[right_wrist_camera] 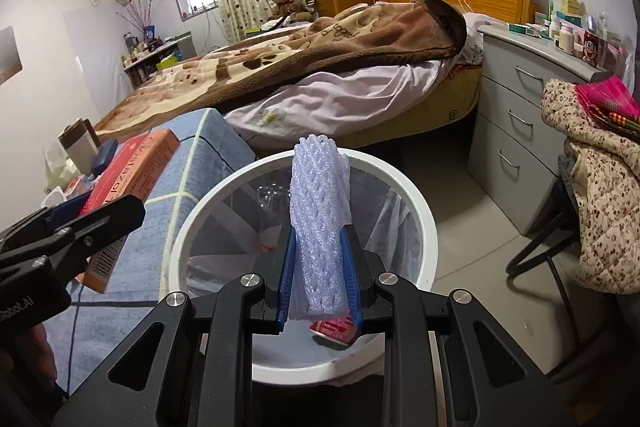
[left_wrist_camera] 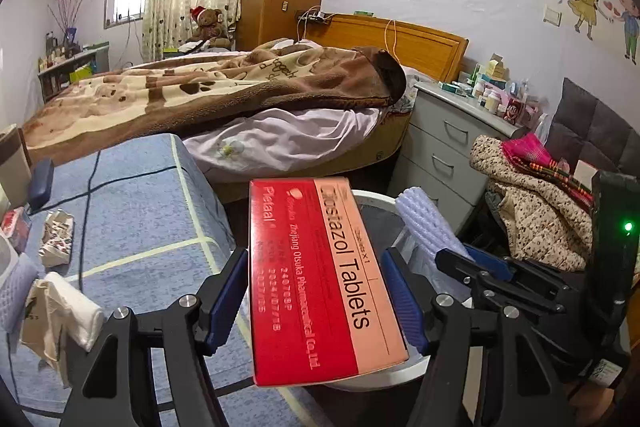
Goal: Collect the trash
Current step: 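Carry the box and foam net over the wastebasket and open both tools to drop them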
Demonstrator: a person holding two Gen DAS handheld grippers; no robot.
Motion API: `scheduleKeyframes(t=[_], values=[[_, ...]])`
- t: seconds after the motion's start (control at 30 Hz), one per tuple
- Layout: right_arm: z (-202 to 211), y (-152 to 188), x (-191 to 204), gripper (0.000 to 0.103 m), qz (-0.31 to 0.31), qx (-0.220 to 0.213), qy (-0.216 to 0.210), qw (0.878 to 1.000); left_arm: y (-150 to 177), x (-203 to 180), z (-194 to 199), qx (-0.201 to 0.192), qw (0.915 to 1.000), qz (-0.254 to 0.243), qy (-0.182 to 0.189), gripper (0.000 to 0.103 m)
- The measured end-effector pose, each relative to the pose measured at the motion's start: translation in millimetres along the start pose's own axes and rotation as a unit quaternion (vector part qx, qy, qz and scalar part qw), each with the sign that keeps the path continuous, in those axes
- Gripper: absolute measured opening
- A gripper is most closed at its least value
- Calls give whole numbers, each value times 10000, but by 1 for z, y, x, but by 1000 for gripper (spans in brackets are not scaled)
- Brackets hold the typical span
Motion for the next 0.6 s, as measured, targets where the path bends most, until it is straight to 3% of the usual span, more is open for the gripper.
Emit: scheduleKeyframes(t=[0.23,0.37,0.4,0.6], values=[[-7,6,1,29,108,177,109,9997,3,2,-9,79,9999,94,107,71],[-4,5,2,57,126,142,111,9998,3,5,-6,65,9999,97,64,72],[-4,5,2,59,110,128,109,9998,3,5,-5,57,9999,108,57,72],[0,0,5,59,66,53,75,9999,0,14,5,-24,9999,159,-40,72]])
Point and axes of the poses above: each gripper's, at about its wrist camera, not at the fingertips, and z roughly against the way its jaws point, x to its left, y to its underside, the point moved 5 cm from there along -z, roughly the way its jaws point, and after that the axes turned 11 degrees about -x, right-handed, at the moved point
